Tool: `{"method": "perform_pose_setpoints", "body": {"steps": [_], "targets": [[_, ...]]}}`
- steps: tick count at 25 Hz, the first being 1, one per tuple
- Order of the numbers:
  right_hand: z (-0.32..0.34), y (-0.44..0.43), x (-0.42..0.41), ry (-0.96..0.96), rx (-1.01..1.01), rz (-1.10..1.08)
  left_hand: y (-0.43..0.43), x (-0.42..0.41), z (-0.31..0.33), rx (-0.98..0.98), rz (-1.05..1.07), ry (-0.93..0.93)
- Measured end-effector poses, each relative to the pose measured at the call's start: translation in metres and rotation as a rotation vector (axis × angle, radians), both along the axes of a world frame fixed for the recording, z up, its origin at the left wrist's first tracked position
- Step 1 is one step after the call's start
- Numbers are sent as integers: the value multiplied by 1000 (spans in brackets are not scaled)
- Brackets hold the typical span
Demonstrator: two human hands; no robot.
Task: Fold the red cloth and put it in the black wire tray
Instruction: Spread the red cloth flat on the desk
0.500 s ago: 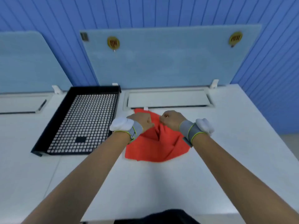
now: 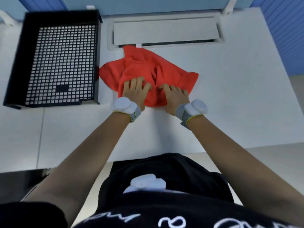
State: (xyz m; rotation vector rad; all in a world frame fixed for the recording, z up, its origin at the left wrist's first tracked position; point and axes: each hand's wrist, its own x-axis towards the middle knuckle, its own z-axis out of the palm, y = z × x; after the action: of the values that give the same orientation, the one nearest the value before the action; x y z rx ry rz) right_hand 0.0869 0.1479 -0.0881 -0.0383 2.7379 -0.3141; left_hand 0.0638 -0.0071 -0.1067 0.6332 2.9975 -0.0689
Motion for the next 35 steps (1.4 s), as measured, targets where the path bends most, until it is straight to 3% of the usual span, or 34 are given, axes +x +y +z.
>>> {"method": "perform_pose_setpoints", "body": {"steps": [3,7,11,16,19,24,26,28,31,35], "targets": [[10,-2,-18,52,21,18,-6,-17,1,70,47,-5],[35,-9,-39,81,-117,23,-13,-23,7,26,43,-110],[62,-1,-66,222,-215,-65,-27,-59,37,165,232,-121],[108,6,-133,282,59,-37,-20,-139,111,100,169,-209],[154,13,-176,354,236,-105,-9,-185,166,19,293,-210],[245,24,-202,758,198,-263,-11,-219,275,147,288,360],[259,22,-186,945,152,-286,-7,-202,295,206,289,600],[253,24,-164,1034,117,-290,-7,-180,287,259,256,706],[206,28,-127,897,117,-232,-17,-145,228,235,304,537],[110,33,-71,398,156,-206,-29,-92,132,41,328,222]]}}
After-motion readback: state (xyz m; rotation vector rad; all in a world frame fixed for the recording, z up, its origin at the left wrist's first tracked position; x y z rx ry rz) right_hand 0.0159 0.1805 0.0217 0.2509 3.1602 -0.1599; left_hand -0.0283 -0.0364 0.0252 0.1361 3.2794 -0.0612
